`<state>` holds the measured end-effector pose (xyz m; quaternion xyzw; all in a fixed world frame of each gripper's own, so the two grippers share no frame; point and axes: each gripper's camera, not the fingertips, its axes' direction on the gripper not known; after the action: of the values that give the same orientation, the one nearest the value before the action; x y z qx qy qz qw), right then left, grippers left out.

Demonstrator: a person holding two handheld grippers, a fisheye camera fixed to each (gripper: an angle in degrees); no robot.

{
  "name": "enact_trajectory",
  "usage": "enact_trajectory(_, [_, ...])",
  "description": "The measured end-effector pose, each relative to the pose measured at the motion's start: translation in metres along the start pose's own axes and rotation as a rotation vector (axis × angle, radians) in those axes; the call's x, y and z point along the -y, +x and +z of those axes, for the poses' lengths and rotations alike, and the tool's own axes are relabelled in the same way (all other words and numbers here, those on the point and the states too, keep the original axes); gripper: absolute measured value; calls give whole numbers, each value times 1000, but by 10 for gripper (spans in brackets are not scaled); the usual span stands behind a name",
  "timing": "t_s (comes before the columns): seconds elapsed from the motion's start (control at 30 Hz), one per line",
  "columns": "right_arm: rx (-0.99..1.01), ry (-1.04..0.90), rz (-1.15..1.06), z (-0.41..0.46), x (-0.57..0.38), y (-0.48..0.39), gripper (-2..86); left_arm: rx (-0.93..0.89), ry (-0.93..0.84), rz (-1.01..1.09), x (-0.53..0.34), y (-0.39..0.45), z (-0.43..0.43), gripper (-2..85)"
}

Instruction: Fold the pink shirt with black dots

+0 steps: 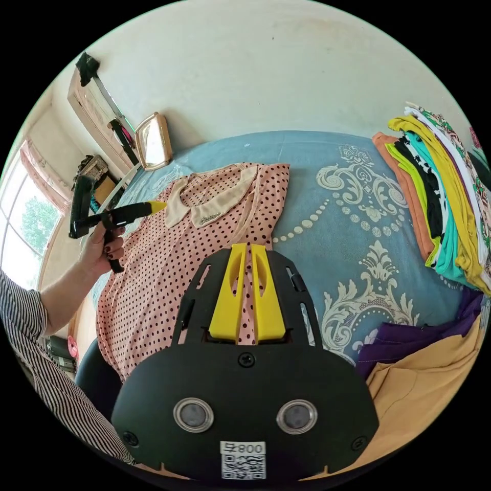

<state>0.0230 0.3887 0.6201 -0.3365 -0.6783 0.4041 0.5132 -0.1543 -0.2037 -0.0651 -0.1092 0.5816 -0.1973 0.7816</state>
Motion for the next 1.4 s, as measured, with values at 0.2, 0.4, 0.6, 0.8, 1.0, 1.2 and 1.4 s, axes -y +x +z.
enact_trajectory(0.2, [148, -34, -140, 39, 34, -48, 28, 255, 87, -380, -95, -86, -135, 95])
enact_trajectory(0.4, [260, -157, -345, 144, 106, -143, 58, 119, 93, -510, -122, -125, -169, 101])
enact_trajectory(0.6, [218, -233, -501, 249, 177, -229, 76, 31, 159, -527, -131, -126, -208, 82])
enact_trajectory(0.8, [92, -368, -587, 356, 218, -280, 76, 11, 153, -512, -145, -107, -232, 43])
enact_trajectory(1.0, [-69, -427, -665, 431, 218, -302, 69, 33, 121, -442, -154, -70, -250, 29])
enact_trajectory(1.2, [-57, -401, -661, 447, 224, -289, 34, 103, 145, -389, -171, -25, -270, 22])
enact_trajectory(1.4, [255, -339, -514, 417, 251, -227, 22, 210, 170, -238, -185, 39, -286, 18])
